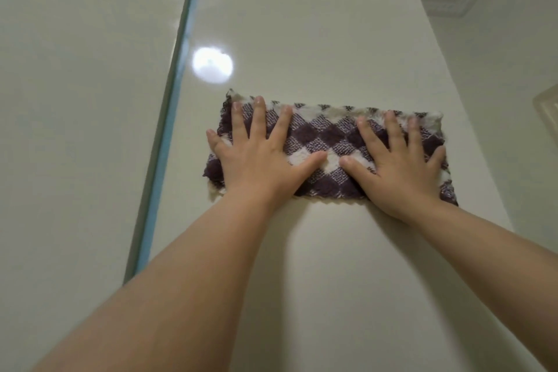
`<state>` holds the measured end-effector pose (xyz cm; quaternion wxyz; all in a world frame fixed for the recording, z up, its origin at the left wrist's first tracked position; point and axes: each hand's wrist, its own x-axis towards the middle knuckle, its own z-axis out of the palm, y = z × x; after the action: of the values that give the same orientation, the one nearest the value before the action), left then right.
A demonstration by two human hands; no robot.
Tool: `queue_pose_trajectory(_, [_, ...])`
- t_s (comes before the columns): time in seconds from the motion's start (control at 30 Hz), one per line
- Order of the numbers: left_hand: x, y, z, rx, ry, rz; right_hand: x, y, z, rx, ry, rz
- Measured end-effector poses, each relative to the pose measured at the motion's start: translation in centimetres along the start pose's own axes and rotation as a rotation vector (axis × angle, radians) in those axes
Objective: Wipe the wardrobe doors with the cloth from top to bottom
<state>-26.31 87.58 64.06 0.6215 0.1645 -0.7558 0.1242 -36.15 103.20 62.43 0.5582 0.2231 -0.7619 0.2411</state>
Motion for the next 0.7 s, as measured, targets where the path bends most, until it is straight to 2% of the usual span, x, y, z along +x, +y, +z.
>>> queue_pose_trajectory(0.3, [-2.0,-7.3,-0.9,-0.069,0.02,-0.087,-0.3,-7.4,0.5,0.018,-0.058,-0.068])
queue_pose_trajectory(0.57, [-5.4,-8.3,-0.2,-0.087,0.031,-0.073,-4.4,-8.1,2.0,-0.024,-0.006,-0.068])
queue_pose_trajectory(0.7, [-7.2,-8.4,0.1,-0.082,0.011,-0.071,-5.6,-8.1,2.0,0.005,-0.061,-0.057])
